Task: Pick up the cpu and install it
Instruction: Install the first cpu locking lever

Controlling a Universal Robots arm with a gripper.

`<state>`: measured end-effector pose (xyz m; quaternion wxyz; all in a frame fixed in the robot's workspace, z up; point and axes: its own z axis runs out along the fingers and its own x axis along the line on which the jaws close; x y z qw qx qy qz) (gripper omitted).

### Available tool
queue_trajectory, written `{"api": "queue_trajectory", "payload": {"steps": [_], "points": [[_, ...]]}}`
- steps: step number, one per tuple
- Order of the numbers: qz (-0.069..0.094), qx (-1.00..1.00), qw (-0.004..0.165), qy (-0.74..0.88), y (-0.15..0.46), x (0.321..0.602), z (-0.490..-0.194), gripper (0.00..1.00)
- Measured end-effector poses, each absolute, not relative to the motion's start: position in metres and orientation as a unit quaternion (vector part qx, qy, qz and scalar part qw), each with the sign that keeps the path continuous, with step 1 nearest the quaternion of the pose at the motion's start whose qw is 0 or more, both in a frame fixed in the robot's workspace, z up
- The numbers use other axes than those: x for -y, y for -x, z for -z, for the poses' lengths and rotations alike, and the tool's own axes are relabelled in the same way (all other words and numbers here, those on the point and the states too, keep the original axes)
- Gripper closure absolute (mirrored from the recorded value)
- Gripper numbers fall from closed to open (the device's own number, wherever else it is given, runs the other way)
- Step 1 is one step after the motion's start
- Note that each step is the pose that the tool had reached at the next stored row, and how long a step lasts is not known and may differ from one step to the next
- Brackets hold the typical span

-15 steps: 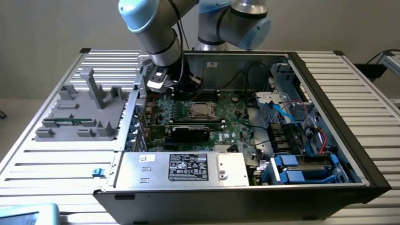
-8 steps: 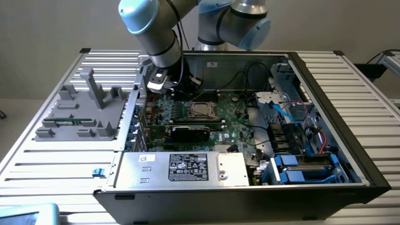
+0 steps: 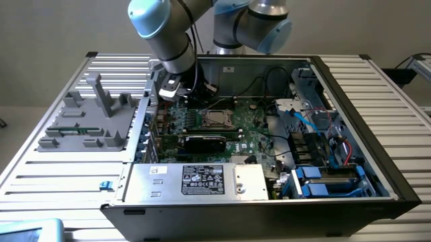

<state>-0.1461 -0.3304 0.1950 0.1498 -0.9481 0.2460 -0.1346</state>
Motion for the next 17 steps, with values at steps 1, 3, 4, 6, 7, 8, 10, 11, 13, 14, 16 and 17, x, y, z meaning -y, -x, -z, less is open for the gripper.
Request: {"api": "queue_trajectory", "payload": {"steps": [1, 3, 4, 6, 7, 8, 10, 11, 13, 14, 16, 17], "points": [[0.135, -0.246, 0.150, 0.948, 0.1460, 0.3304, -0.1944, 0.89], [0.136, -0.246, 0.150, 0.948, 0.1458, 0.3304, -0.1932, 0.89], [0.136, -0.246, 0.150, 0.948, 0.1457, 0.3304, -0.1927, 0.89], [0.137, -0.246, 0.150, 0.948, 0.1451, 0.3304, -0.1920, 0.89], [0.137, -0.246, 0.150, 0.948, 0.1445, 0.3304, -0.1918, 0.89], [0.137, -0.246, 0.150, 0.948, 0.1439, 0.3304, -0.1915, 0.89], [0.137, -0.246, 0.150, 0.948, 0.1428, 0.3304, -0.1911, 0.89], [0.138, -0.246, 0.150, 0.948, 0.1423, 0.3304, -0.1910, 0.89], [0.138, -0.246, 0.150, 0.948, 0.1412, 0.3304, -0.1905, 0.89], [0.138, -0.246, 0.151, 0.948, 0.1406, 0.3304, -0.1902, 0.89], [0.138, -0.246, 0.150, 0.948, 0.1398, 0.3304, -0.1898, 0.89], [0.138, -0.246, 0.150, 0.948, 0.1393, 0.3304, -0.1895, 0.89]]}}
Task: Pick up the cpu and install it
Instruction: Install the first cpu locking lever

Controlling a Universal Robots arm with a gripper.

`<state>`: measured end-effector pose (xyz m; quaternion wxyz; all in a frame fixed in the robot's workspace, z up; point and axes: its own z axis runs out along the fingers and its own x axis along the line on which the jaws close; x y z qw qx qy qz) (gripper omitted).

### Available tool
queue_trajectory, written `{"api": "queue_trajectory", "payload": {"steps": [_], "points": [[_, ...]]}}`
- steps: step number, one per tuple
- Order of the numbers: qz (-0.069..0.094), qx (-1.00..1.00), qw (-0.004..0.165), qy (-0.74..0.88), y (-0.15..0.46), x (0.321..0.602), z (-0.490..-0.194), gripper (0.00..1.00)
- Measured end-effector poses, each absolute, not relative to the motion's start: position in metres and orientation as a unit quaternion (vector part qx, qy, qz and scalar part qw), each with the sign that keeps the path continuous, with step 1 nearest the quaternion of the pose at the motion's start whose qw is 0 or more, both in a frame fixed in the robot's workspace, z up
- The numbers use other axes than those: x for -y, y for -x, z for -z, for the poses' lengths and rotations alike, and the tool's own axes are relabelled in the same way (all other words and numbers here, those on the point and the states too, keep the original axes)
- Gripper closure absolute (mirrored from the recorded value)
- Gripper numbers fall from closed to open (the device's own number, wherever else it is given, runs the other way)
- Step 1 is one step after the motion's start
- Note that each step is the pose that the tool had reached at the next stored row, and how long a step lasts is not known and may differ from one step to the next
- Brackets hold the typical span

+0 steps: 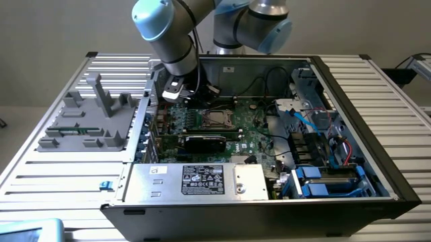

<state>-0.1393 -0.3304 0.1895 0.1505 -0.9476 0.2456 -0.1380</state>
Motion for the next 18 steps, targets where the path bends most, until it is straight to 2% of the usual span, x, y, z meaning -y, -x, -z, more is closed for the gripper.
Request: {"api": "queue_trajectory", "payload": {"steps": [18], "points": [[0.139, -0.247, 0.151, 0.947, 0.1343, 0.3305, -0.1860, 0.89]]}}
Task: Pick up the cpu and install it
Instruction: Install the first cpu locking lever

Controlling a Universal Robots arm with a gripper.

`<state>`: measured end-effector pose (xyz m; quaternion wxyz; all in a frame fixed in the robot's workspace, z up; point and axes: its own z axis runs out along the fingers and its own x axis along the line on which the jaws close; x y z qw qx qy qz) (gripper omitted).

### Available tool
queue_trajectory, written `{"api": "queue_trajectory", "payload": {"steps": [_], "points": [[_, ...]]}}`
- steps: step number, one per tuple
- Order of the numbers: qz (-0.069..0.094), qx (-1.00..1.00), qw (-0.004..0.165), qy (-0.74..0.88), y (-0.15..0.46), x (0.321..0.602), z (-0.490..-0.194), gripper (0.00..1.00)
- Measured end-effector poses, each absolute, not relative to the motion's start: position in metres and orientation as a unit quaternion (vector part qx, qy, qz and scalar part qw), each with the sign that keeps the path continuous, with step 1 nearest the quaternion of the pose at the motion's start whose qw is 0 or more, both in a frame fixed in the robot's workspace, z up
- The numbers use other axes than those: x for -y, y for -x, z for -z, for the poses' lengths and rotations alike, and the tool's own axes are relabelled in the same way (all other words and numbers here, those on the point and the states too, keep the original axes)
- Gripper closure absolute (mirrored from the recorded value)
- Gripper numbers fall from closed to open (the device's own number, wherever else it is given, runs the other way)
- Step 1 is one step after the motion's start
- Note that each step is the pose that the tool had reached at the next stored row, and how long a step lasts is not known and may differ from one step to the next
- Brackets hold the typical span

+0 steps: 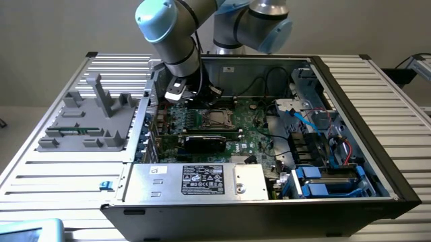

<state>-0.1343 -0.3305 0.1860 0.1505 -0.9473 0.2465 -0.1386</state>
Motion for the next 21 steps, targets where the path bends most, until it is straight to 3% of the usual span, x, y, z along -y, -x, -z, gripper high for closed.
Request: {"api": "queue_trajectory", "payload": {"steps": [21], "points": [[0.133, -0.250, 0.149, 0.948, 0.1319, 0.3305, -0.1861, 0.89]]}}
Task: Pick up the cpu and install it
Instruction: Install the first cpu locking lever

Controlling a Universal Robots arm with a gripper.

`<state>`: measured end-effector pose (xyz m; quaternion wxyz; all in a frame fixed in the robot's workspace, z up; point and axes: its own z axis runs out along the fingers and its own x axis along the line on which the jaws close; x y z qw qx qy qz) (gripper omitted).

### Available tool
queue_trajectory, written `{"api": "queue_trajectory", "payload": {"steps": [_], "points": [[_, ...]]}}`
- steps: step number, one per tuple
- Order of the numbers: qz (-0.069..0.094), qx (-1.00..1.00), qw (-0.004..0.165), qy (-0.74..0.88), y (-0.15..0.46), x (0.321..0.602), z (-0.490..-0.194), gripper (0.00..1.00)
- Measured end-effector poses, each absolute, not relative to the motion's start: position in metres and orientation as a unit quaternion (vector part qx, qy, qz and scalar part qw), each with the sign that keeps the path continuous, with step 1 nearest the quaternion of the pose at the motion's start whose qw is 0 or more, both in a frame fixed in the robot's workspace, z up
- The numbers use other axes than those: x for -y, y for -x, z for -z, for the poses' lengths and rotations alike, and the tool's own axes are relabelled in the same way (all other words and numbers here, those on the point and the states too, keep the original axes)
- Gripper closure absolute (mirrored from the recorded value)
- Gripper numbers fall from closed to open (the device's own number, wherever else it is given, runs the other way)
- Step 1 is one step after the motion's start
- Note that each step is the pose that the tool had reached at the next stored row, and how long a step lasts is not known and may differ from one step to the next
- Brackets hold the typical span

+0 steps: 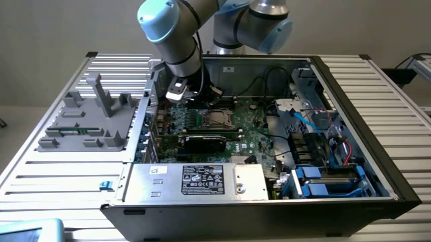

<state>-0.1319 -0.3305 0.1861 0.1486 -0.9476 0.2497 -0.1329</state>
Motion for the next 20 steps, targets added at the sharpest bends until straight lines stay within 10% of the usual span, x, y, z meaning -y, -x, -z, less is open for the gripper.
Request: {"api": "queue_trajectory", "payload": {"steps": [20], "points": [[0.119, -0.253, 0.145, 0.949, 0.1255, 0.3304, -0.1864, 0.89]]}}
